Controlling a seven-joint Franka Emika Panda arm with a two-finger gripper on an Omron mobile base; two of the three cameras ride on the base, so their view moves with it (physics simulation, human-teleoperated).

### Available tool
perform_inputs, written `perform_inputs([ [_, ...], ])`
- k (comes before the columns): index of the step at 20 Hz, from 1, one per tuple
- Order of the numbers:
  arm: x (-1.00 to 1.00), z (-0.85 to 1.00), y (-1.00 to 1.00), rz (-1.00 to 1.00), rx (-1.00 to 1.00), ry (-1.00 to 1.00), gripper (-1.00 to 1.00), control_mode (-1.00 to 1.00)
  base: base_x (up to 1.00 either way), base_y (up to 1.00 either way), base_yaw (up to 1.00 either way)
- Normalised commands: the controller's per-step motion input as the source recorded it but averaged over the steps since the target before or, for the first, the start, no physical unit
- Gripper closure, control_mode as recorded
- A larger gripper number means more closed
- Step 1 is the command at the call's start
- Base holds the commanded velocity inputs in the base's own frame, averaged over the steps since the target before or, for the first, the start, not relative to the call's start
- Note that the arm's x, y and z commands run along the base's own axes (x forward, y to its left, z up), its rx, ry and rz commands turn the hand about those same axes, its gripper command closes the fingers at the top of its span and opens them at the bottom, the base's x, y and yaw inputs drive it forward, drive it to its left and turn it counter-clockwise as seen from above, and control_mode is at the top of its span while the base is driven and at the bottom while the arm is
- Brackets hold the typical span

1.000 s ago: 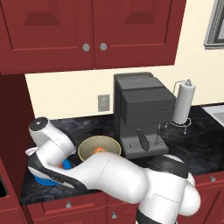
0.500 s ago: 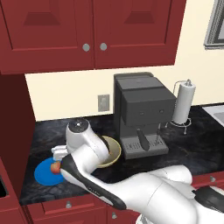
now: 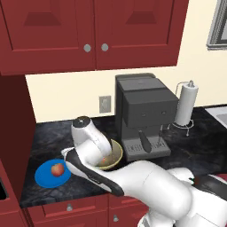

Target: Remove the peach from the bowl and place it on the small plate. Then place the bowl with only the shrimp in the microwave, close the door, and press the start button to microwave the shrimp.

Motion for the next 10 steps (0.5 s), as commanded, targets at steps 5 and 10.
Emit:
perform_inputs([
  [5,0.41,-0.23,0.01,0.02,-0.25,0.11,-1.00,-1.00,0.00,0.00,0.00],
  [10,0.42,-0.58,0.00,0.09,-0.11,0.00,-1.00,-1.00,0.00,0.00,0.00],
])
